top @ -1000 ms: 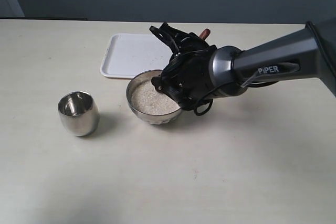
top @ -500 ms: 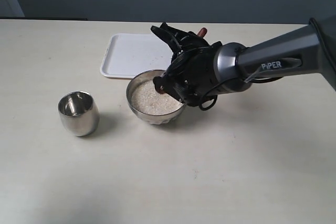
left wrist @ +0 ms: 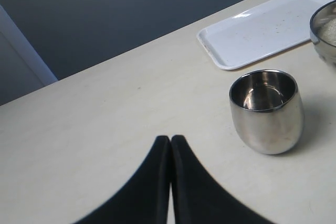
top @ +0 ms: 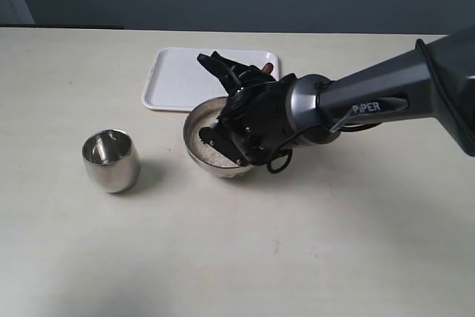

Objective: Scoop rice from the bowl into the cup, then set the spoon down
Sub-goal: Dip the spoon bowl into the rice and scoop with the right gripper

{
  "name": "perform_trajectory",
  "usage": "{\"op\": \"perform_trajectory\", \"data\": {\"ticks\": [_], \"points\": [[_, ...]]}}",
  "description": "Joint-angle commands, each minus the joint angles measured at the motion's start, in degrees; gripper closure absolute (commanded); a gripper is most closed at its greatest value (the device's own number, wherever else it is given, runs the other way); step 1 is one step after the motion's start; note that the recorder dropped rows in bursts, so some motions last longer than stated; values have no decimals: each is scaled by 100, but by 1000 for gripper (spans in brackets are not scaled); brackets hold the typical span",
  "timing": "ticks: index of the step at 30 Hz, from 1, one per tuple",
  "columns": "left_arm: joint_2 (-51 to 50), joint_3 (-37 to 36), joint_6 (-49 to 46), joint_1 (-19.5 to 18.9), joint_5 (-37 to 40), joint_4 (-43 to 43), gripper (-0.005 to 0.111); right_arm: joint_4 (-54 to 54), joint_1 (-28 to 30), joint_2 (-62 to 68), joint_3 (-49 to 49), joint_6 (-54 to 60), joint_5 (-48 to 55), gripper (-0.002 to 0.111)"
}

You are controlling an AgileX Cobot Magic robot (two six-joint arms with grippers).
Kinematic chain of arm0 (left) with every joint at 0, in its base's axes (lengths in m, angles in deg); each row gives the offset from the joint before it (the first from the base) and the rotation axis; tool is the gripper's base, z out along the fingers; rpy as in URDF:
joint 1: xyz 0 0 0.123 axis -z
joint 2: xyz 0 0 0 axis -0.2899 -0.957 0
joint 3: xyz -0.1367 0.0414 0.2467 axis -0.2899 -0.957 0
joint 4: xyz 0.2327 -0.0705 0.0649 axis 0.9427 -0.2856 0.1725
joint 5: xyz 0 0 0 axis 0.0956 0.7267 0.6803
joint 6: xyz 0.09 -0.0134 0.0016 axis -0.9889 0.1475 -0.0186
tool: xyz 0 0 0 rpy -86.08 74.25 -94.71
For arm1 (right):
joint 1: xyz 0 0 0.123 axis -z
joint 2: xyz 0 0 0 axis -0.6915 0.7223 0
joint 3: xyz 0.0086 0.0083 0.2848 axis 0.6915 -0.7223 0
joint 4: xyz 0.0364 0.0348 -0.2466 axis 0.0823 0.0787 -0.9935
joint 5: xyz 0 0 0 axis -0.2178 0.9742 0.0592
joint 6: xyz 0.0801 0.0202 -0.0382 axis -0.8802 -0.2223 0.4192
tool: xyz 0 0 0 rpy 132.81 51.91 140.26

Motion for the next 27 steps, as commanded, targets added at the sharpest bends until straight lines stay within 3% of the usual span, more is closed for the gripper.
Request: {"op": "perform_trajectory", "data": {"ticks": [1,14,27], "points": [[42,-20,17,57,-27,13,106,325,-31,-36,-8,213,-122,109],[42,-20,17,57,-27,13,106,385,-19,-265,-8,485,-113,109],[42,-20,17,57,-27,13,106,1475,-19,-577,0,1079,-180,109]]}}
